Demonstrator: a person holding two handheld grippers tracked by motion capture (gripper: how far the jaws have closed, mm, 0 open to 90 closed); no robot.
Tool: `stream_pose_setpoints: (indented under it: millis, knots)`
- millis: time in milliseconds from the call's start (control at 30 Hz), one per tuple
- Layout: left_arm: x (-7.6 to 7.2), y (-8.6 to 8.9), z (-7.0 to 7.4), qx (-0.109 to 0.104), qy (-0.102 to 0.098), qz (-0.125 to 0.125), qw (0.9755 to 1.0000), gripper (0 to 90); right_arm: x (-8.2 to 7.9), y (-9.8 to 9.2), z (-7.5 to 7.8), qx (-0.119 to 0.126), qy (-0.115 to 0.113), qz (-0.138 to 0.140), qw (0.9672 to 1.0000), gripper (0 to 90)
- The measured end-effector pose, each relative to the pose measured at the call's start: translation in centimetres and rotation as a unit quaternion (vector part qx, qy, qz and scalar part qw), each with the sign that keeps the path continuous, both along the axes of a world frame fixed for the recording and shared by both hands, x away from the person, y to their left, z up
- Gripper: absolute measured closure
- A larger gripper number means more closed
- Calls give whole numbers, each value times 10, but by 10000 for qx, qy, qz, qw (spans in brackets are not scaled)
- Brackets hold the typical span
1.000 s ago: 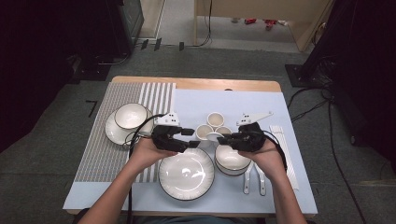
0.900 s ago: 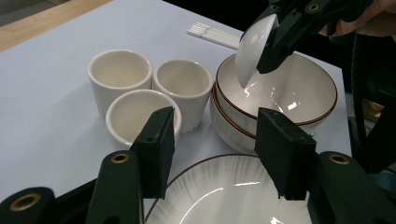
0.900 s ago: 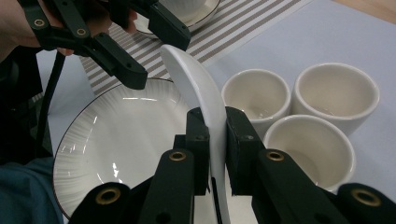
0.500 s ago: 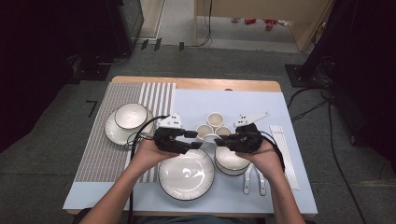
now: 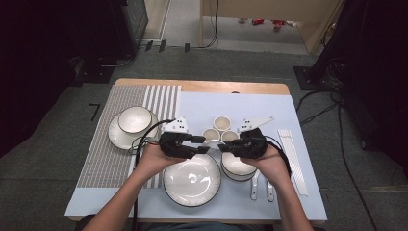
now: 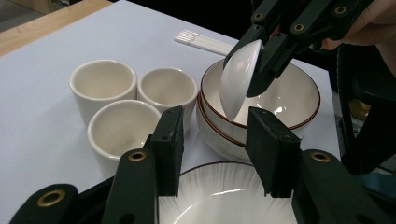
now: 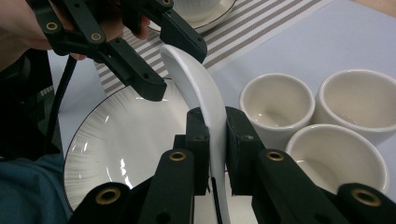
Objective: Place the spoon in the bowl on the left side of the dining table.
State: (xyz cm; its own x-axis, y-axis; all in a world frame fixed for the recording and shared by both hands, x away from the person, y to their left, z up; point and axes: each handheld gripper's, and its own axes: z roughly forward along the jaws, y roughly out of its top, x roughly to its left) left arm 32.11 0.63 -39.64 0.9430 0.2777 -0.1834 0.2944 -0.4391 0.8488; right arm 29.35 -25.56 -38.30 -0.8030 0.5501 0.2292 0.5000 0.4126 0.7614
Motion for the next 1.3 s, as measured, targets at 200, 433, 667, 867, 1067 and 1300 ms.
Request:
stream_pose_setpoints:
  millis: [200,433,667,867,1067,1300]
  knots:
    - [-1,-1,0,-8,9,-4,10000,589,-1,2,0,-9,-1,21,10000,814]
    - [-1,-2,0,-11,6,-35,10000,616,-2,7,-1,-47,19,82,10000,814]
    - [-2,-2,-1,13,-37,17,10000,636,-3,10,-2,-71,17,123,9999,813]
    - [-2,-2,-1,3,-10,-55,10000,678,-4,13,-3,-72,36,151,9999,813]
    - [-3,-3,0,-1,-36,-102,9999,729,-4,17,-5,-105,72,171,9998,813]
    - [-4,-4,0,-28,-49,-164,9999,798,-4,19,-7,-109,85,184,9997,813]
